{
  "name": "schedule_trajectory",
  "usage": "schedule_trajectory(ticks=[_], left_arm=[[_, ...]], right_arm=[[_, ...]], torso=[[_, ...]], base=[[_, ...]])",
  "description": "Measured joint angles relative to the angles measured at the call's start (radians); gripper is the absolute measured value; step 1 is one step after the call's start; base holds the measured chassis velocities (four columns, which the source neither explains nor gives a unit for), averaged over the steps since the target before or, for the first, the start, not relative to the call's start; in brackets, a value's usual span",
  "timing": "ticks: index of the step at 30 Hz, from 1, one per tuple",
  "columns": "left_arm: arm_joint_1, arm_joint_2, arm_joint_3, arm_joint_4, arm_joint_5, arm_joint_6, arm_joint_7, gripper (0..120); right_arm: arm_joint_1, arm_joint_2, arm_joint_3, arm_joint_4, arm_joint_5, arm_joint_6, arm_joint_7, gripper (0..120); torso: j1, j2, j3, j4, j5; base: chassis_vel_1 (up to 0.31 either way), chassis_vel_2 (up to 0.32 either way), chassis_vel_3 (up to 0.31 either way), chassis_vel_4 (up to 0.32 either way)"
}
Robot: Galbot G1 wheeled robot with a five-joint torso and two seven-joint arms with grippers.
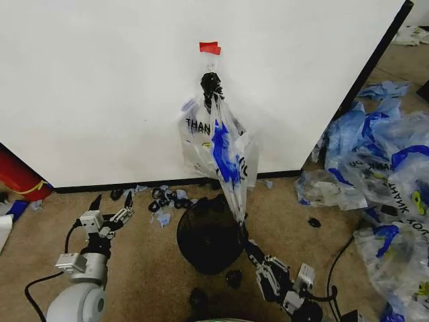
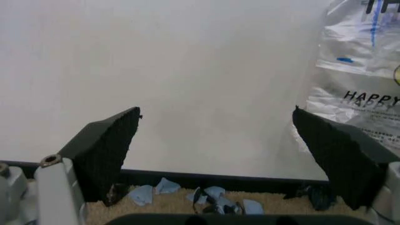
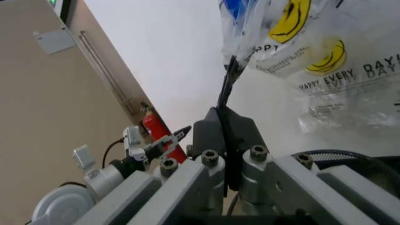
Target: Pick up the garbage bag from the wall and place it over the trash bin.
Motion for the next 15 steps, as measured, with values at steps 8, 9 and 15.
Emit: schedule_trajectory(ticks=[8, 9, 15], left_arm=[[0.015, 0.001, -0.003, -0.007, -0.001, -0.009, 0.0, 97], [0.02, 0.0, -0.005, -0.009, -0.001, -0.011, -0.001, 97], [0.036, -0.007, -0.01, -0.014, 0.0, -0.021, -0.001, 97]], right_arm=[[-0.075, 0.028, 0.023, -0.021, -0.029, 0.045, -0.023, 0], [-0.079, 0.03, 0.023, -0.025, -0.03, 0.05, -0.026, 0], [-0.096, 0.046, 0.021, -0.043, -0.035, 0.08, -0.044, 0]], torso=[[0.0, 0.0, 0.0, -0.0002, 0.0], [0.0, 0.0, 0.0, -0.0001, 0.0001], [0.0, 0.0, 0.0, -0.0001, 0.0]], base=[[0.0, 0.0, 0.0, 0.0], [0.0, 0.0, 0.0, 0.0], [0.0, 0.0, 0.0, 0.0]])
